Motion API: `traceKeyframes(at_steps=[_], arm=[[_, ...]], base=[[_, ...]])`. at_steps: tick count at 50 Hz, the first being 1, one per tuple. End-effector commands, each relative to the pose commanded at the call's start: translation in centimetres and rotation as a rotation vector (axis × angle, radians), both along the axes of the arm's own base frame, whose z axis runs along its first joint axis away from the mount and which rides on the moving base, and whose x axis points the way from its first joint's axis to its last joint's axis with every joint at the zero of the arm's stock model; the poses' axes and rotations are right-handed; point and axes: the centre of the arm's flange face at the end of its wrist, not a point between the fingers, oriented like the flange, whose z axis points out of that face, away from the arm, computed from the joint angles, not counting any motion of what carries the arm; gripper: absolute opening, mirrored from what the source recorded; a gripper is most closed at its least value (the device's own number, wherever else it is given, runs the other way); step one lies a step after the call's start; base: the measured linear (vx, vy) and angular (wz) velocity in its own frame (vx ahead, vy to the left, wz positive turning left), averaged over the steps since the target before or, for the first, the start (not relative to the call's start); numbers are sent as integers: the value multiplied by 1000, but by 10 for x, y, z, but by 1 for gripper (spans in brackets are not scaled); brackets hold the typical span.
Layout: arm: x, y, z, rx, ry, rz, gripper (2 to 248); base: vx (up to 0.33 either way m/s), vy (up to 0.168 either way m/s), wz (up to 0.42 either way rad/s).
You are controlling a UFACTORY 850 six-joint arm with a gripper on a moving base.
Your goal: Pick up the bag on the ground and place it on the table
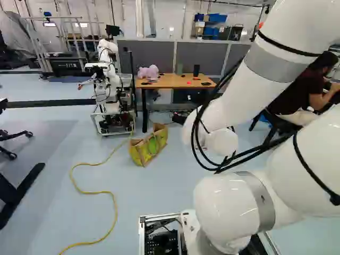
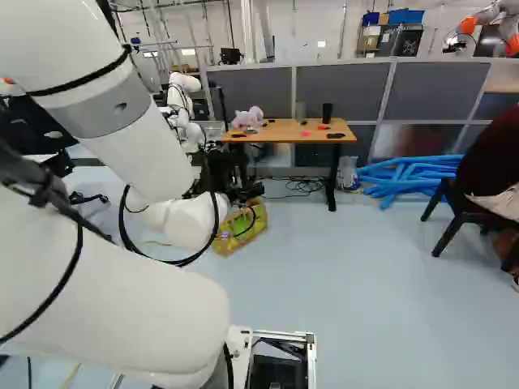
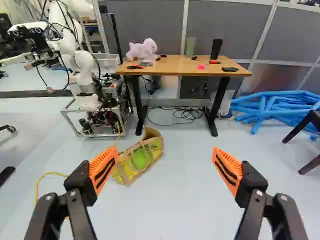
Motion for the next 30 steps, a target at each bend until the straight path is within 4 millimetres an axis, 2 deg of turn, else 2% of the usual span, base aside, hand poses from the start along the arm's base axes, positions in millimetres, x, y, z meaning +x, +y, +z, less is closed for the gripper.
traceKeyframes(at_steps=[30], arm=[[0, 0, 0, 0, 0, 0, 247]], base=[[0, 0, 0]])
